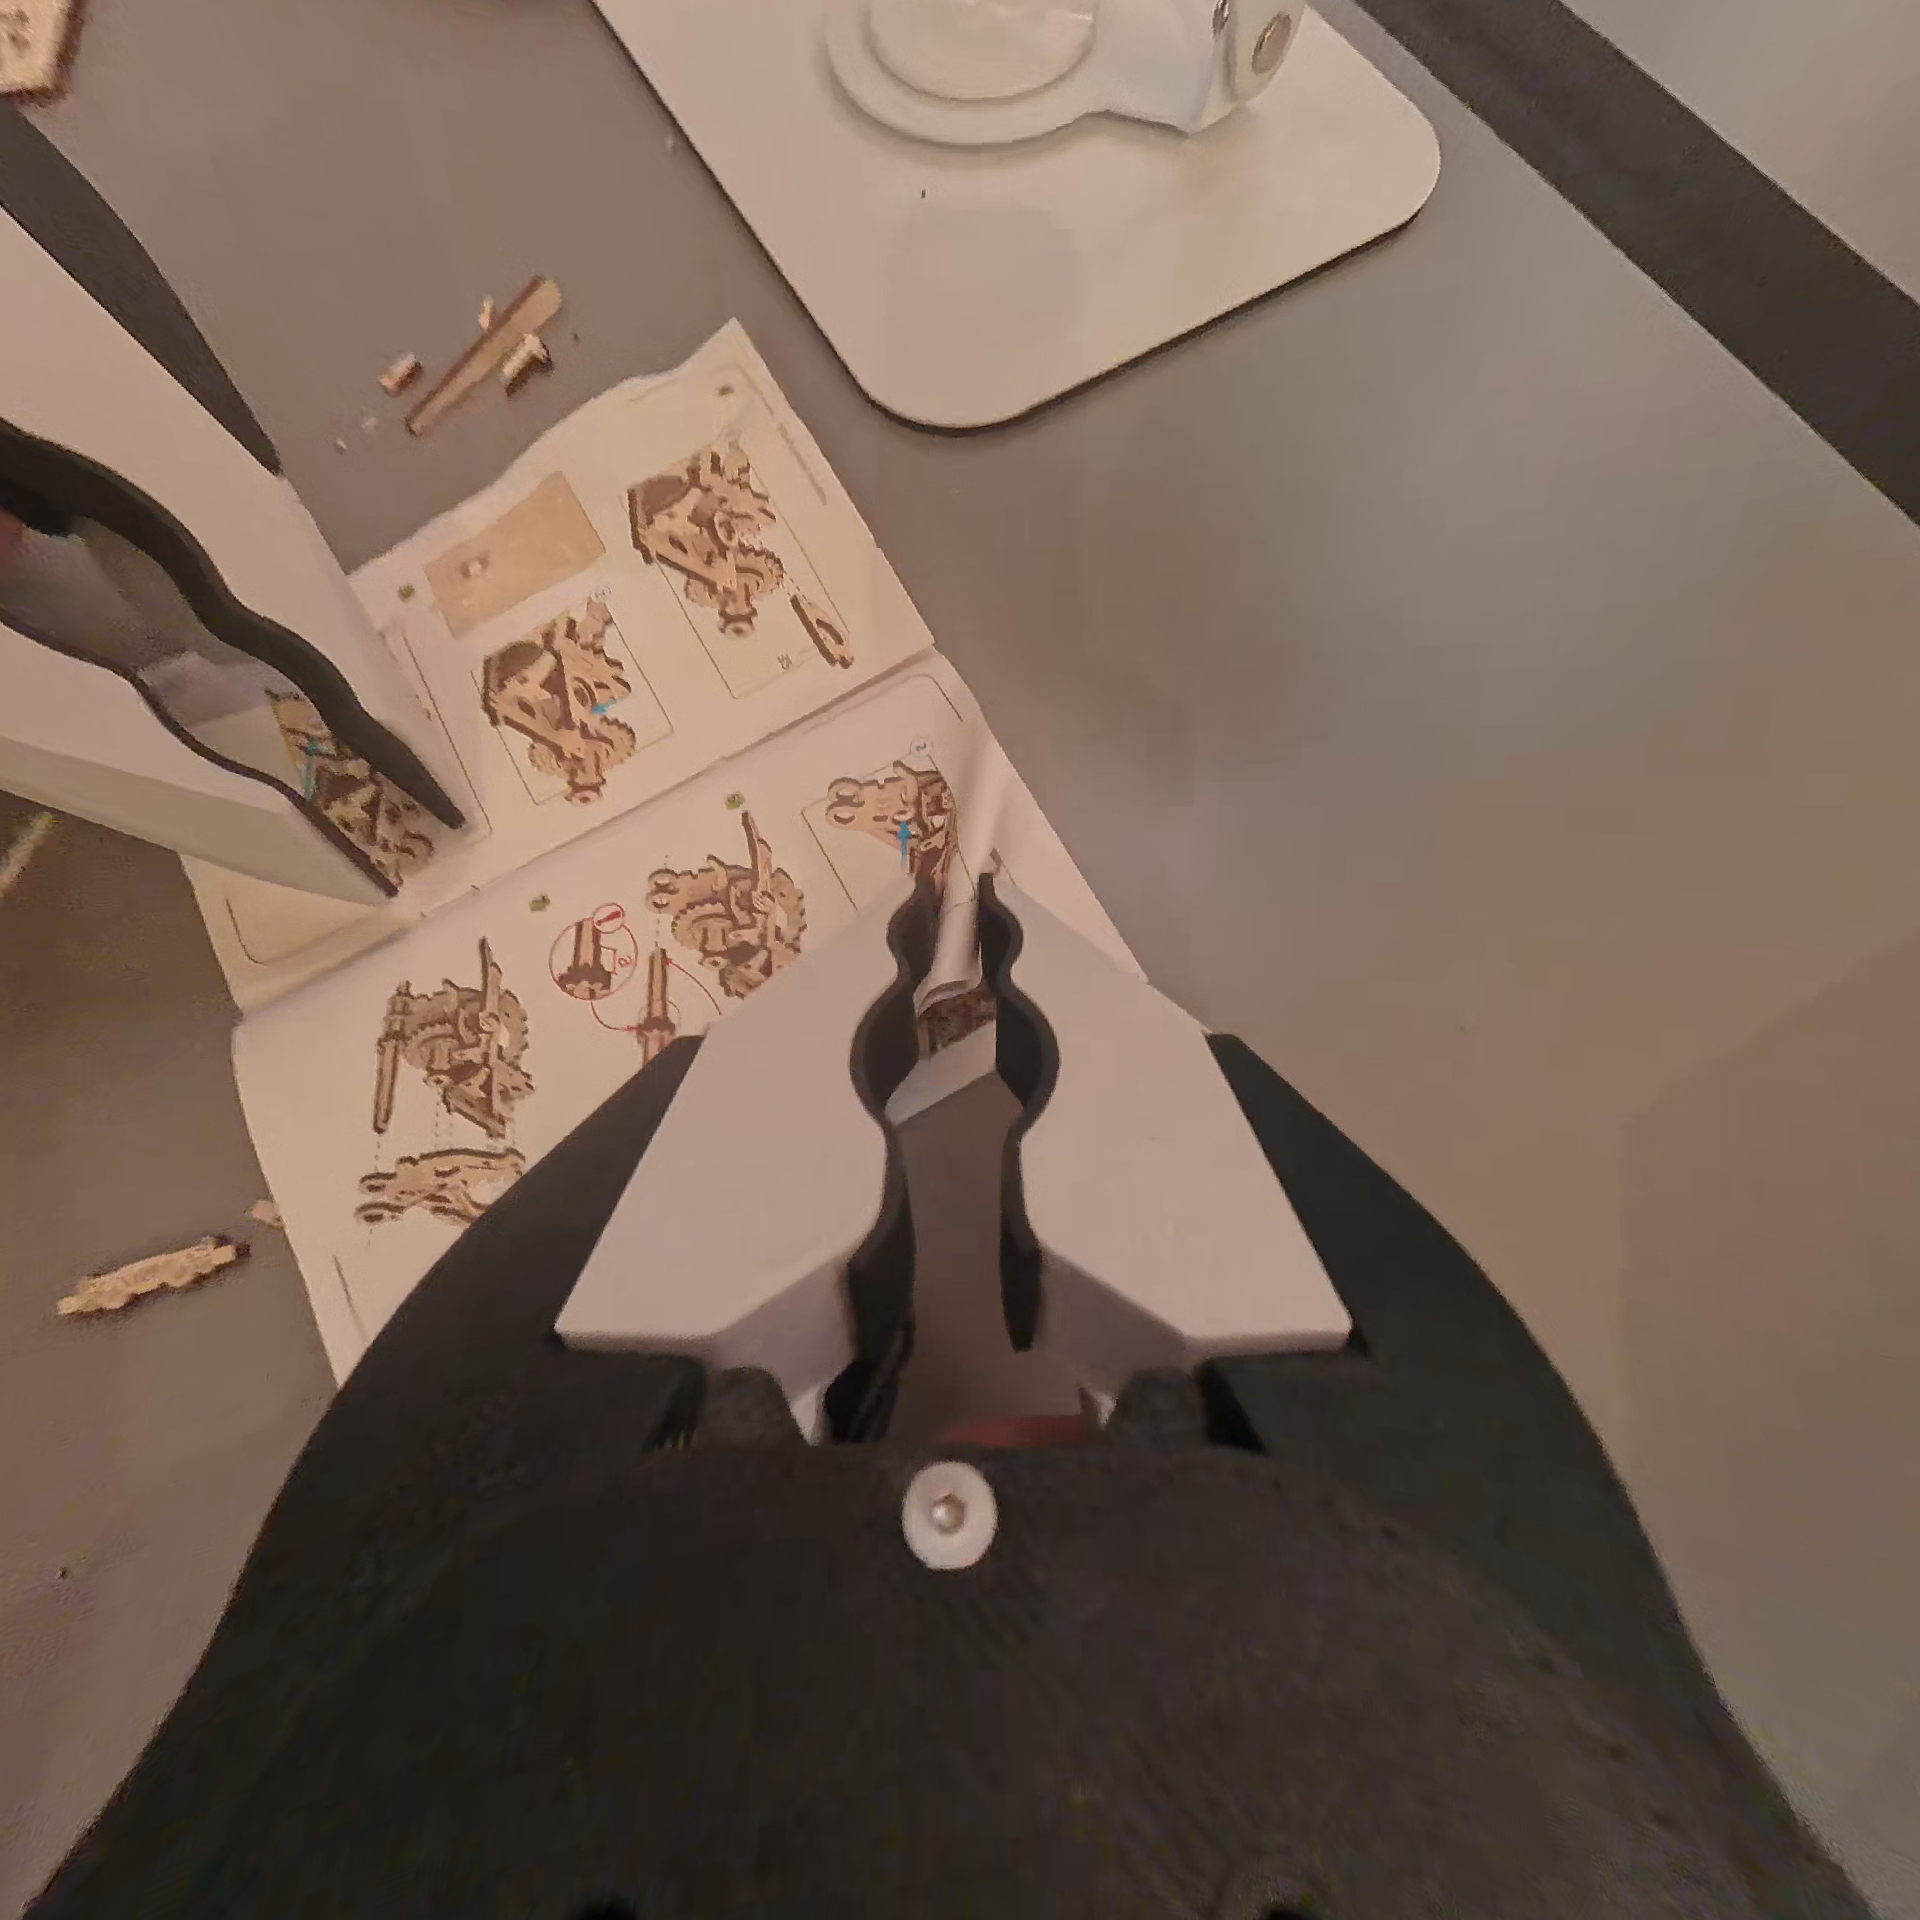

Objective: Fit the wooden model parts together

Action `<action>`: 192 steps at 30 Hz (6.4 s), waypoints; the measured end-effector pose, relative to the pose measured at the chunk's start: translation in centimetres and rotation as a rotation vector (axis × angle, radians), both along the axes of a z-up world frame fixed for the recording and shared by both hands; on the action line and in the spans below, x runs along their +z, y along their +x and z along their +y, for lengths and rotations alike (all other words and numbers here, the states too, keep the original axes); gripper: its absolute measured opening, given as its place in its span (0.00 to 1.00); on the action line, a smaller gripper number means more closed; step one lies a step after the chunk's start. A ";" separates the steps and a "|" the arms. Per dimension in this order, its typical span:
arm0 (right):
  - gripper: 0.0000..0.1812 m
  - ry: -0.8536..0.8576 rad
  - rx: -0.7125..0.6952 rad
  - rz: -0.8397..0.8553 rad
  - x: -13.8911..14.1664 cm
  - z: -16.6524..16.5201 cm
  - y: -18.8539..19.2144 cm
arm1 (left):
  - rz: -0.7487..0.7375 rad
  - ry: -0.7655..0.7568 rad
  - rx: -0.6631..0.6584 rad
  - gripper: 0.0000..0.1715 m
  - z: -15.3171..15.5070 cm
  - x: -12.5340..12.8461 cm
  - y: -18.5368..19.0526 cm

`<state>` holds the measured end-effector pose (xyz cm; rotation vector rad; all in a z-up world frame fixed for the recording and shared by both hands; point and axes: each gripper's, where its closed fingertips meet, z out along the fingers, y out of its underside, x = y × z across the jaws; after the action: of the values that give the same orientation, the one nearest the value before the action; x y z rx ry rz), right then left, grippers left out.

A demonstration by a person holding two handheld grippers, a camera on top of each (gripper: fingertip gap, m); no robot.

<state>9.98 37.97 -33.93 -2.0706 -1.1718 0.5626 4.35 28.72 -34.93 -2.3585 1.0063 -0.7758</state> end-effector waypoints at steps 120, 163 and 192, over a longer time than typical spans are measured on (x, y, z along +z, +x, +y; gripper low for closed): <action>0.00 -0.158 -0.142 0.066 -1.2 -5.6 4.8 | -0.648 -0.423 -0.063 0.28 1.3 6.8 12.5; 0.00 -0.153 -0.136 0.069 -1.2 -5.7 4.8 | -0.628 -0.344 -0.069 0.15 0.1 6.2 12.8; 0.00 -0.162 -0.133 0.076 -1.1 -5.7 4.8 | -0.526 -0.077 -0.201 0.14 -0.9 8.3 13.0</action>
<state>14.73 32.26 -35.07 -2.2245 -0.9643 0.6850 17.35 27.81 -26.59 -1.9612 0.9934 -1.4380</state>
